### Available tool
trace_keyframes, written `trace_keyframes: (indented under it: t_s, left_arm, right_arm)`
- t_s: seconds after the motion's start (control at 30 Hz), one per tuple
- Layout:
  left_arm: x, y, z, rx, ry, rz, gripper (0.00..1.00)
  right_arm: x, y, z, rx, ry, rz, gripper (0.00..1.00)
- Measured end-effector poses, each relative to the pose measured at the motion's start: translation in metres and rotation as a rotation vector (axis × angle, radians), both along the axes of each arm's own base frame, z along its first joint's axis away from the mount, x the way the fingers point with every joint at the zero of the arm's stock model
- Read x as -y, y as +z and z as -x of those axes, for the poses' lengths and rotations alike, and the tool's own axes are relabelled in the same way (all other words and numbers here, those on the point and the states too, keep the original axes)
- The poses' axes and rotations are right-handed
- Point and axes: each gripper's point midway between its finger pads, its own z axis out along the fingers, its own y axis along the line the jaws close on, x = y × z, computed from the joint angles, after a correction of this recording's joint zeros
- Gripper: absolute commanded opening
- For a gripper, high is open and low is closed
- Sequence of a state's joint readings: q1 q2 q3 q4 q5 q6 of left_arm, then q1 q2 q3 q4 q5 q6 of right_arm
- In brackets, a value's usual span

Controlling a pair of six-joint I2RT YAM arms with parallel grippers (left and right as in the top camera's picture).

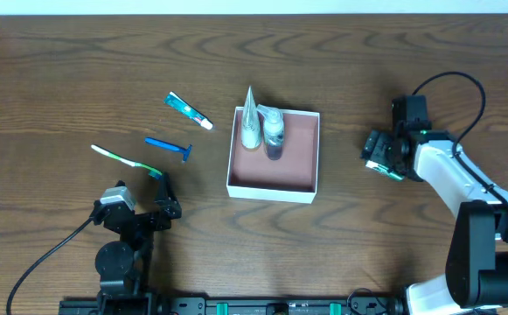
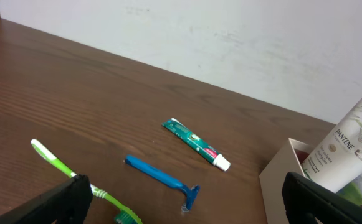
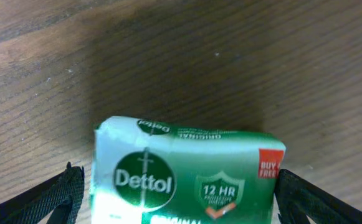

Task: Pack container
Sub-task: 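Move the right gripper to the green Dettol soap bar and grasp it, then carry the Dettol bar into the box with the right gripper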

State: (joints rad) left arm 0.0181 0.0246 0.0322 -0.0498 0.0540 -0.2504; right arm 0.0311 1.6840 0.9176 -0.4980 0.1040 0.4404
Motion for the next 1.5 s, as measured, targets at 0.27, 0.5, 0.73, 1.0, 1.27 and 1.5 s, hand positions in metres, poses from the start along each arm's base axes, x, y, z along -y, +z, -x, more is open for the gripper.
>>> trace_keyframes:
  t_s: [0.27, 0.5, 0.73, 1.0, 1.27, 1.5]
  left_arm:
    - [0.000, 0.000, 0.000, 0.000, 0.000, 0.000, 0.98]
    - [0.000, 0.000, 0.000, 0.000, 0.000, 0.000, 0.98]
    - [0.000, 0.000, 0.000, 0.000, 0.000, 0.000, 0.98]
    - [0.000, 0.000, 0.000, 0.000, 0.000, 0.000, 0.98]
    - [0.000, 0.000, 0.000, 0.000, 0.000, 0.000, 0.98]
    - [0.000, 0.000, 0.000, 0.000, 0.000, 0.000, 0.98]
  right_arm:
    - [-0.003, -0.010, 0.005, 0.000, 0.028, -0.014, 0.90]
    - [-0.003, -0.010, 0.001, 0.026, 0.037, -0.012, 0.87]
    - [-0.004, -0.011, -0.003, 0.049, 0.044, -0.010, 0.82]
    - [-0.004, -0.011, -0.005, 0.058, 0.045, -0.010, 0.66]
    - [-0.005, -0.009, -0.008, 0.059, 0.066, -0.009, 0.67]
    - [-0.012, 0.018, -0.026, 0.076, 0.147, -0.018, 0.67]
